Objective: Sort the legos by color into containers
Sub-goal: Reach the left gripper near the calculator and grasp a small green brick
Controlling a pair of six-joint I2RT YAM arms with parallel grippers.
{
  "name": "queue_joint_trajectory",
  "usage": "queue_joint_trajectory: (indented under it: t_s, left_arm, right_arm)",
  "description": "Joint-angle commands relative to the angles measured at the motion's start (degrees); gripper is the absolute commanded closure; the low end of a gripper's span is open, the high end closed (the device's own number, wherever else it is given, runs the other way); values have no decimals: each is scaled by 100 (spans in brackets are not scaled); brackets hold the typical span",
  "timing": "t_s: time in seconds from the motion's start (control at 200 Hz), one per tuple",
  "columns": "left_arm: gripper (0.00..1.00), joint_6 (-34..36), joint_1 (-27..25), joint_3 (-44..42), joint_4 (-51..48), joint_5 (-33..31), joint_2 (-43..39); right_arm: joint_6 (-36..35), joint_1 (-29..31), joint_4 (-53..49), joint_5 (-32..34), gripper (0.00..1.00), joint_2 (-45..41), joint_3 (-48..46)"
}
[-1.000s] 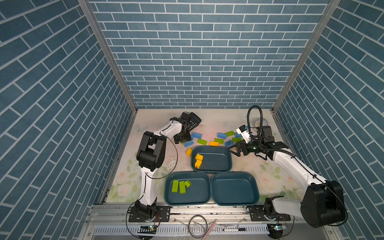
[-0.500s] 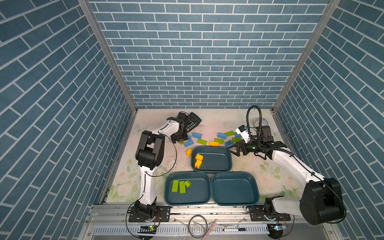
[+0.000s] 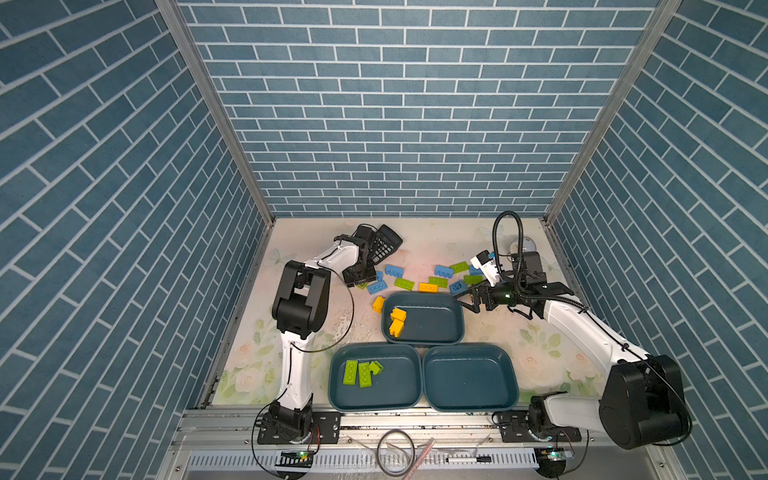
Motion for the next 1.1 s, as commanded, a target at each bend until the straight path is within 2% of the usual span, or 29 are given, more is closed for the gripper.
queue_joint_trajectory:
  t_s: [0.0, 0.3, 0.53, 0.7, 0.945, 1.095]
  left_arm:
    - [44, 56, 31, -187, -162, -172, 8]
    - [44, 146, 131, -464, -165, -322, -289]
    - [50, 272, 219, -391, -91, -309, -200]
    - [50, 391, 286, -326, 40, -216, -72]
    - [61, 665, 343, -224, 72, -251, -2]
    - [74, 878, 391, -133, -23, -254, -92]
  right_arm:
    - [-106, 0, 4, -144, 1, 54, 234]
    - [-115, 1, 36, -153, 1, 37, 182]
    - [-115, 4, 45, -154, 1, 27, 138]
    - [-124, 0, 35, -135, 1, 45, 146]
    - [-177, 0, -36, -134, 1, 45, 196]
    - [-152, -6, -23, -144, 1, 6, 160]
